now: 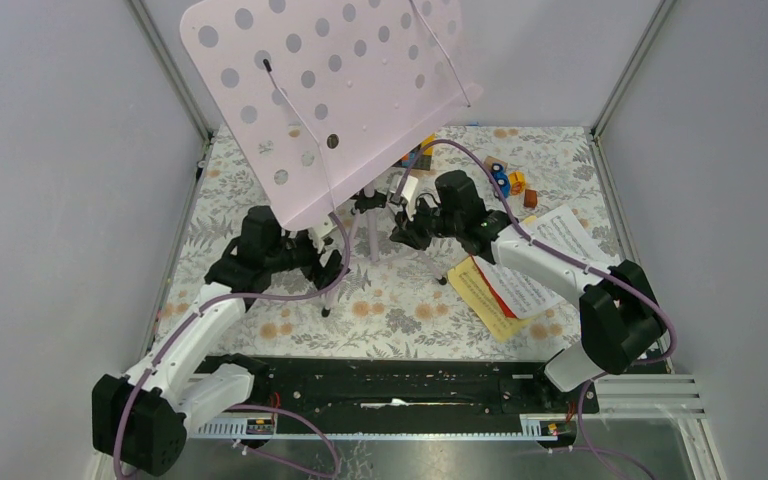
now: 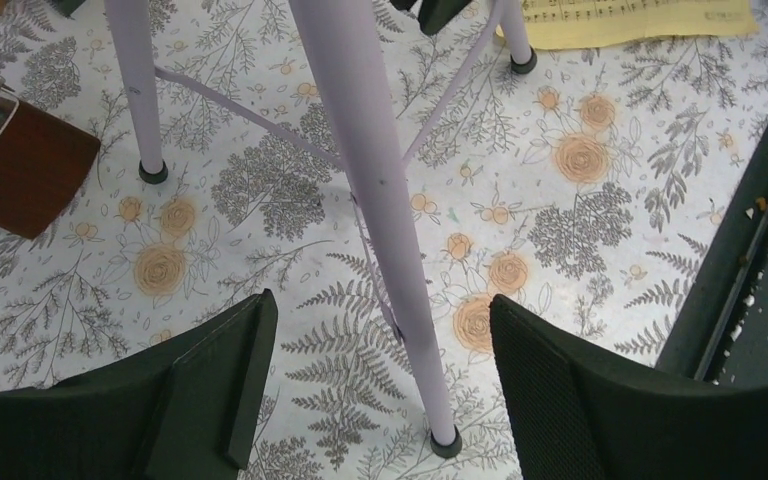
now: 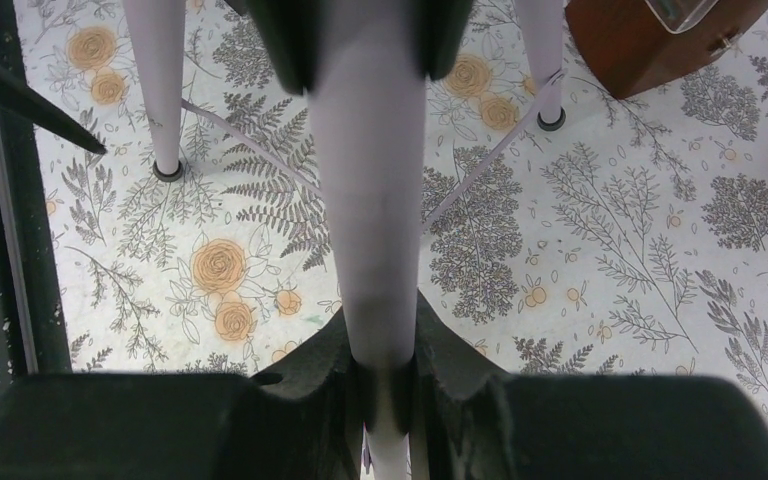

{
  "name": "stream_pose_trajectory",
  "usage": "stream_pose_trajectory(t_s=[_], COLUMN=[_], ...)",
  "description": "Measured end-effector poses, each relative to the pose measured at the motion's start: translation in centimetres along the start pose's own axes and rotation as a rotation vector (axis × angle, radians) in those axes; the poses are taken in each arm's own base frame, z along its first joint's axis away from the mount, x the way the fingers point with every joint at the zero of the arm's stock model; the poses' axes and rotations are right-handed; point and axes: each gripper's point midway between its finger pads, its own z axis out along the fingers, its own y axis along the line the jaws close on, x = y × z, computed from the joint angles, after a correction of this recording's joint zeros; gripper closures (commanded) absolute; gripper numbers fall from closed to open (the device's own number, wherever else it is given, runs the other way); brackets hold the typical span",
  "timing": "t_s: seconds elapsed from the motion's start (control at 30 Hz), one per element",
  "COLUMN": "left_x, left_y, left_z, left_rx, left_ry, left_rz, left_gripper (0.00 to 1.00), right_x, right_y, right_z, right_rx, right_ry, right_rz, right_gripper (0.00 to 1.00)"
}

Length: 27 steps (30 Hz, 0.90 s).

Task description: Set up the instrument practice props

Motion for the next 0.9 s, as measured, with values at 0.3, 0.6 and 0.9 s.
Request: stream_pose_trajectory(t_s=[0.3, 0.6, 0.9], left_x=[-0.1, -0.1, 1.1], left_y=[2.9, 5.9, 9.2], left_z=[1.7, 3.4, 6.1], left_rx=[-0.119, -0.220, -0.287], left_ry=[-0.030, -0.032, 0.024], left_rz=[0.019, 0.038, 0.015], left_gripper=[0.53, 0.70, 0.67], right_x=[-0.1, -0.2, -0.4], right_y=[-0.7, -2.1, -2.3], right_z=[0.1, 0.1, 0.6], right_rx=[0.066, 0.181, 0.277], right_ry=[-0.014, -0.012, -0.012], right_rz=[0.023, 0.078, 0.154], right_gripper=[1.00, 1.00, 0.88])
